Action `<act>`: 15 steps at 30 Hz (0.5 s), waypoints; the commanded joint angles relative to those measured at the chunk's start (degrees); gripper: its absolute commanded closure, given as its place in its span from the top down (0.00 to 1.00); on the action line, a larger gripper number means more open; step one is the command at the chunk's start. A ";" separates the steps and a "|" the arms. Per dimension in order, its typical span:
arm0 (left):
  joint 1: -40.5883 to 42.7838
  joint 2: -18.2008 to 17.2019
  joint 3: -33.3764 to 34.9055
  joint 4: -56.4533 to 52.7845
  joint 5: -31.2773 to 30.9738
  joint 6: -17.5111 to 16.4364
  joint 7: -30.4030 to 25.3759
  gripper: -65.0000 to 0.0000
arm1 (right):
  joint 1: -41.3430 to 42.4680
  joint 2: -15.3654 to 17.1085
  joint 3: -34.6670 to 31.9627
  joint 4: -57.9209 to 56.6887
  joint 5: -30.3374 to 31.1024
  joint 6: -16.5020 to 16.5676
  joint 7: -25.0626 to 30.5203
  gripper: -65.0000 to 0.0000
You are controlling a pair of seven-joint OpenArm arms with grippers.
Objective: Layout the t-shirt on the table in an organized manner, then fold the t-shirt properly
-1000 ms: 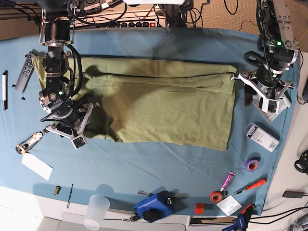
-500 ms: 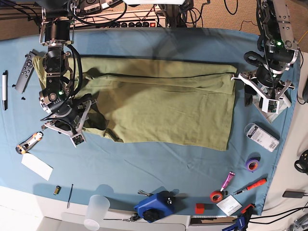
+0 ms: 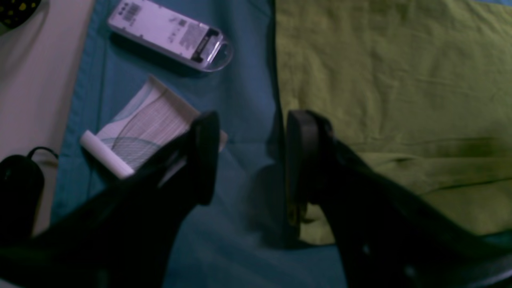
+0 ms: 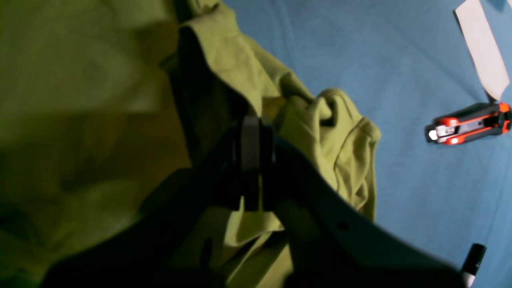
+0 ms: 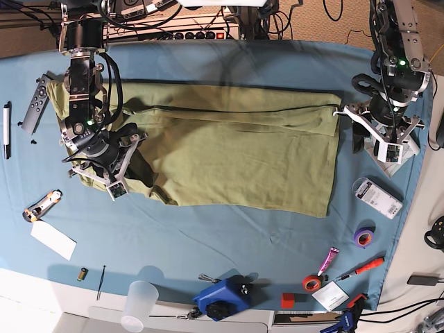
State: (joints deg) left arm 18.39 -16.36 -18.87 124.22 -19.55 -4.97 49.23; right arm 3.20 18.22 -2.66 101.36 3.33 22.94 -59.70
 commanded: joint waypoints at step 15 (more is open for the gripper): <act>-0.31 -0.46 -0.28 0.98 -0.22 -0.09 -1.86 0.44 | 13.79 0.83 0.50 0.92 -4.66 -5.05 2.89 0.00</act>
State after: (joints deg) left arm 18.39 -16.36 -18.87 124.22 -19.55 -4.97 49.15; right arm 15.68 18.24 -2.52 101.32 -1.06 18.17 -58.02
